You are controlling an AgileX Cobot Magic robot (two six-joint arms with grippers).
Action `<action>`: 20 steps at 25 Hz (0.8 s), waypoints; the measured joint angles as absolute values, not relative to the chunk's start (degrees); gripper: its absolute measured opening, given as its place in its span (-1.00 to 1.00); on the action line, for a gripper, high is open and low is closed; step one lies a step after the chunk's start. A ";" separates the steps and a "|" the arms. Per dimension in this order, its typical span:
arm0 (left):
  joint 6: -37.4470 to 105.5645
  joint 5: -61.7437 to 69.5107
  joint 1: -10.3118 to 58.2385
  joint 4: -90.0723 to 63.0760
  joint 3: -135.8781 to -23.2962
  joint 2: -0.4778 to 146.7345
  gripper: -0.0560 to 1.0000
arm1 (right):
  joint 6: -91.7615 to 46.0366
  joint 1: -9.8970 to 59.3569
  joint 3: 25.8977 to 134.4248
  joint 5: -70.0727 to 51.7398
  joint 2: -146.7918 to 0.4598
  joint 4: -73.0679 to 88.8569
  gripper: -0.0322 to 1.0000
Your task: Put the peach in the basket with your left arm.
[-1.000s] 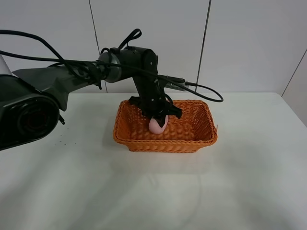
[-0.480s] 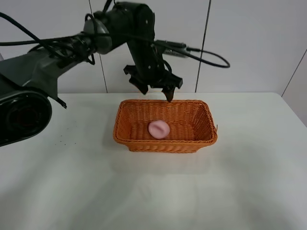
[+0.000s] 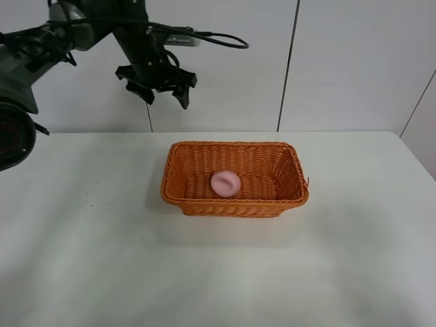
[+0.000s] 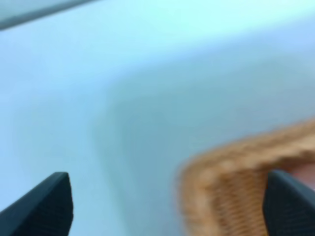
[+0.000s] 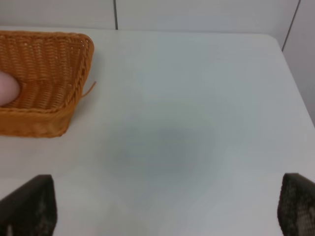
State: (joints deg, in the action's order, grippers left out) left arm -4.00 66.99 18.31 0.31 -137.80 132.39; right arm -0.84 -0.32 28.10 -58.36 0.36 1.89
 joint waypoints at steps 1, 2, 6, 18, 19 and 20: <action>-3.77 66.99 16.76 0.35 -137.62 132.39 0.63 | -0.84 -0.32 28.10 -58.36 0.36 1.89 0.41; -3.55 66.99 14.91 0.47 -137.45 132.39 0.63 | -0.84 -0.32 28.10 -58.36 0.36 1.89 0.41; -2.48 66.99 8.43 0.53 -137.45 132.63 0.63 | -0.84 -0.32 28.10 -58.36 0.36 1.89 0.41; -1.31 67.03 -0.03 -5.15 -137.34 132.21 0.63 | -0.84 -0.32 28.10 -58.36 0.36 1.89 0.41; -1.25 67.03 -0.03 -6.00 -137.25 131.83 0.63 | -0.84 -0.32 28.10 -58.36 0.36 1.89 0.41; -1.25 67.03 -0.03 -6.64 -136.94 131.26 0.63 | -0.84 -0.32 28.10 -58.36 0.36 1.89 0.41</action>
